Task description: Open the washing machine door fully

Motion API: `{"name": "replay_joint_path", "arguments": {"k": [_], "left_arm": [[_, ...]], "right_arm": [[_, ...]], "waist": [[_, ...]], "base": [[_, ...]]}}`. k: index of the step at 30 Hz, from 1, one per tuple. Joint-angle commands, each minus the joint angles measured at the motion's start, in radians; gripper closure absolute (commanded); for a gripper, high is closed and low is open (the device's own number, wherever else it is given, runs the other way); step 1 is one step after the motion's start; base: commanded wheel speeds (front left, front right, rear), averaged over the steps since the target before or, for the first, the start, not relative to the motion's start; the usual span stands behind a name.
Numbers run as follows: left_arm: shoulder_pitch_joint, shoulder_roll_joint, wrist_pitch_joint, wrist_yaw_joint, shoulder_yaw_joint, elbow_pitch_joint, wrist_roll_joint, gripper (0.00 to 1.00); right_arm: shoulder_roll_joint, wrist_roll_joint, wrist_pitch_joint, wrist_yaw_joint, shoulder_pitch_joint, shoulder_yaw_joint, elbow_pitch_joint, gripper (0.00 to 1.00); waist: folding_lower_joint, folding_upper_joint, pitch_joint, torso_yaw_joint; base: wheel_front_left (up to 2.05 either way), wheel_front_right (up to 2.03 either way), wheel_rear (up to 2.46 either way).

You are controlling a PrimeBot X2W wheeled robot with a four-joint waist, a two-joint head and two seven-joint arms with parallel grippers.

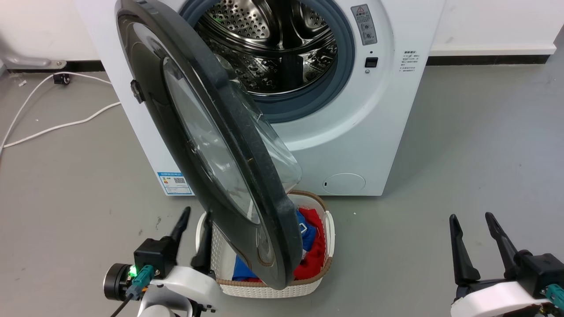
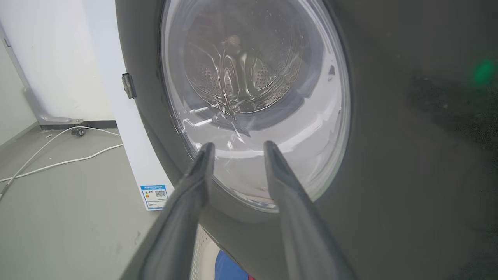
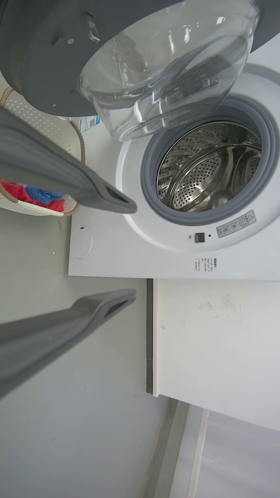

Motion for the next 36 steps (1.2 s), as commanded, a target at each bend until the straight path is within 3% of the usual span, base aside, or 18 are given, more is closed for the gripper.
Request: {"name": "replay_joint_path", "arguments": {"k": [1,11,21,29,36], "left_arm": [[0.007,0.001,-0.003,-0.003,0.002,0.002,-0.007,1.00],[-0.020,-0.002,-0.003,0.005,0.020,-0.055,-0.033,1.00],[-0.075,-0.005,-0.002,0.042,-0.006,-0.322,-0.031,1.00],[-0.114,-0.006,0.026,0.058,-0.122,-0.599,-0.005,1.00],[-0.086,-0.006,0.117,0.025,-0.306,-0.729,-0.027,1.00]], "right_arm": [[0.006,0.009,0.000,0.000,0.014,0.001,-0.003,0.00],[0.006,0.016,-0.009,0.000,0.006,-0.001,0.018,0.00],[0.006,0.008,-0.017,0.000,-0.007,-0.015,0.036,0.00],[0.006,0.007,-0.022,0.000,-0.017,-0.017,0.054,0.00],[0.006,0.013,-0.026,0.000,-0.016,-0.020,0.067,0.00]], "waist": [[0.0000,0.0000,-0.002,-0.001],[0.0000,0.0000,-0.007,0.002],[0.0000,0.0000,-0.008,0.021],[0.0000,0.0000,-0.011,0.024],[0.0000,0.0000,-0.010,0.028]], "base": [[0.00,0.00,0.00],[0.00,0.00,0.00],[0.00,0.00,0.00],[0.00,0.00,0.00],[0.00,0.00,0.00]]}}
